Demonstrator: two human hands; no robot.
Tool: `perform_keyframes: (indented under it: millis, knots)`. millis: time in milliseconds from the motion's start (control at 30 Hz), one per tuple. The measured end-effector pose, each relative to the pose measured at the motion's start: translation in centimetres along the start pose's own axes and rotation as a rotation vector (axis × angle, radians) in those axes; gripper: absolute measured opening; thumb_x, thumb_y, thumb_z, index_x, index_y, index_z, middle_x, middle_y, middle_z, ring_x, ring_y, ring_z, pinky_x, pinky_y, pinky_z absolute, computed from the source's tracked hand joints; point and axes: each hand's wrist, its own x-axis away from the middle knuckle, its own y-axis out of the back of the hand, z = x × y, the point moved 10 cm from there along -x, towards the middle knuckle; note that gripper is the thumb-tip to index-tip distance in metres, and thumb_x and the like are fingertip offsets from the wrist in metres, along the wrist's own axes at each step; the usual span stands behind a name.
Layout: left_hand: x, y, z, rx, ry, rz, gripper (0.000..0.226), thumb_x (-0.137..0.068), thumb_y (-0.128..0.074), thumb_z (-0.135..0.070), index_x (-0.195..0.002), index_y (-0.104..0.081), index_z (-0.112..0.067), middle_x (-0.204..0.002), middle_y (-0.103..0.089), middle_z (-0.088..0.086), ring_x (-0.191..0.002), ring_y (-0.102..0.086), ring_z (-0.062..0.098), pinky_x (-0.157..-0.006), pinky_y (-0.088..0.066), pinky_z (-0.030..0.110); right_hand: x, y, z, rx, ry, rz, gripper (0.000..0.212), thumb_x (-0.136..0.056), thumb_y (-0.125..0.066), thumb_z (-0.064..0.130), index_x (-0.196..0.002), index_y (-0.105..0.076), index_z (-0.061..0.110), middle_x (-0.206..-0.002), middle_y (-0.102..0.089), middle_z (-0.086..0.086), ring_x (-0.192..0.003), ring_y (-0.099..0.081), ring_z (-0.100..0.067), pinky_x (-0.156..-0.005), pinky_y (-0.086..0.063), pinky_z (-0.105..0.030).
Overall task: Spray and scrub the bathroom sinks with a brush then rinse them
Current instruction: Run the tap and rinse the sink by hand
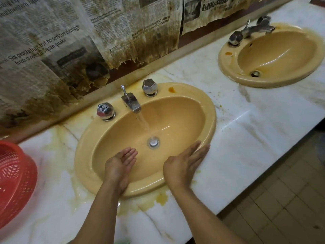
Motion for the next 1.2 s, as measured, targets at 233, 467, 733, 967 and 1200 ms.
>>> perform_keyframes:
  millis: [233, 467, 733, 967, 1200]
  knots:
    - [0.2, 0.4, 0.0, 0.060, -0.014, -0.001, 0.030, -0.110, -0.038, -0.013, -0.116, -0.062, 0.004, -0.119, -0.071, 0.021, -0.114, -0.069, 0.031, -0.097, -0.054, 0.036, -13.1, 4.2, -1.2, 0.040, 0.088, 0.124, 0.091, -0.089, -0.054, 0.009, -0.161, 0.001, 0.002, -0.170, 0.006, -0.012, -0.157, 0.002, -0.025, -0.126, -0.009, -0.033]
    - [-0.7, -1.3, 0.7, -0.017, 0.024, -0.025, 0.028, -0.108, -0.045, -0.015, -0.118, -0.064, 0.003, -0.118, -0.073, 0.020, -0.108, -0.073, 0.029, -0.093, -0.055, 0.037, -9.7, 3.5, -1.5, 0.089, 0.182, 0.147, 0.086, -0.097, -0.048, 0.022, -0.160, 0.006, 0.002, -0.166, 0.019, -0.021, -0.155, 0.011, -0.032, -0.126, -0.016, -0.041]
    - [-2.9, -8.7, -1.6, 0.256, 0.151, 0.035, 0.029, -0.110, -0.037, -0.016, -0.115, -0.058, 0.004, -0.118, -0.065, 0.021, -0.119, -0.060, 0.038, -0.111, -0.045, 0.047, -13.4, 4.0, -1.4, 0.180, 0.247, 0.266, 0.091, -0.099, -0.050, 0.034, -0.161, 0.013, 0.010, -0.165, 0.026, -0.015, -0.155, 0.017, -0.028, -0.127, -0.013, -0.042]
    - [-4.5, -12.5, -2.9, 0.355, 0.308, -0.019, 0.034, -0.109, -0.037, -0.019, -0.102, -0.066, -0.004, -0.095, -0.065, 0.010, -0.093, -0.063, 0.022, -0.082, -0.053, 0.034, -14.8, 6.4, -2.6, -0.042, 0.311, 0.260, 0.089, -0.101, -0.055, 0.043, -0.163, 0.001, 0.014, -0.171, 0.005, 0.000, -0.157, -0.001, -0.013, -0.119, -0.013, -0.023]
    - [-5.8, -14.0, -2.9, 0.458, 0.329, -0.044, 0.022, -0.100, -0.043, -0.009, -0.089, -0.062, -0.009, -0.078, -0.062, 0.004, -0.075, -0.058, 0.015, -0.069, -0.051, 0.028, -12.6, 6.8, -4.3, -0.165, 0.253, 0.297, 0.085, -0.102, -0.055, 0.041, -0.164, 0.000, 0.021, -0.170, 0.002, 0.009, -0.154, -0.003, -0.004, -0.112, -0.013, -0.015]
